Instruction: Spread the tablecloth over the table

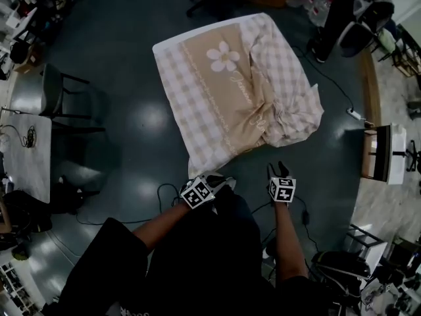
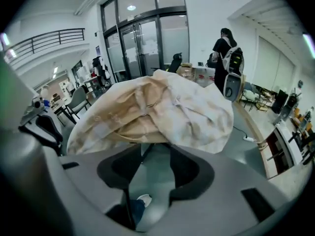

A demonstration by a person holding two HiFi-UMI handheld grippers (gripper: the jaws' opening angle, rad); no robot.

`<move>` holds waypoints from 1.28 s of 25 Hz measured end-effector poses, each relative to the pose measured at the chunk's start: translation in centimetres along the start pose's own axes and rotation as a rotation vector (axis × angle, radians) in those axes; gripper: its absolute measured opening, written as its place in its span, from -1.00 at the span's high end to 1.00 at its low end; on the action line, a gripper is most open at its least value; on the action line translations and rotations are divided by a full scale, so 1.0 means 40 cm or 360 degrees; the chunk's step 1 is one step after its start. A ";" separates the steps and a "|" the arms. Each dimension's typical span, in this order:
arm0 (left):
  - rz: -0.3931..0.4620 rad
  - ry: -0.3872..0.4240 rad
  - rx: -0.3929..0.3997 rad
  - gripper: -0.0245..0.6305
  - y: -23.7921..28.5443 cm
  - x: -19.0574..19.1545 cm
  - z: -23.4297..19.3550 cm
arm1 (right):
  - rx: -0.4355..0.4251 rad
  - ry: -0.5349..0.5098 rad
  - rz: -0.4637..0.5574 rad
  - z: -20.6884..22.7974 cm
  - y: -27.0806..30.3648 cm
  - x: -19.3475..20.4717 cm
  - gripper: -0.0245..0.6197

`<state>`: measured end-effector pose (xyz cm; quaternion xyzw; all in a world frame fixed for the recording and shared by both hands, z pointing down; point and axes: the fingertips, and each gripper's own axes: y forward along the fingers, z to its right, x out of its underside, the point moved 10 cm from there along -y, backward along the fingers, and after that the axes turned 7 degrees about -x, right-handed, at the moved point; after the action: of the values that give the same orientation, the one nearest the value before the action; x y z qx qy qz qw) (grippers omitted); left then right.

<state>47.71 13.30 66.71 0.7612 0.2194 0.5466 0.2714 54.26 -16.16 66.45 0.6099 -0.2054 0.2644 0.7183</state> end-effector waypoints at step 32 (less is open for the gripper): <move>-0.0375 -0.0007 -0.0429 0.87 0.038 -0.022 -0.067 | -0.0380 -0.0401 -0.0118 0.302 0.027 -0.227 0.84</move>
<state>44.95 12.06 67.76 0.6882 0.2312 0.5339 0.4336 46.85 -29.12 63.75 0.5556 -0.3011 0.1331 0.7635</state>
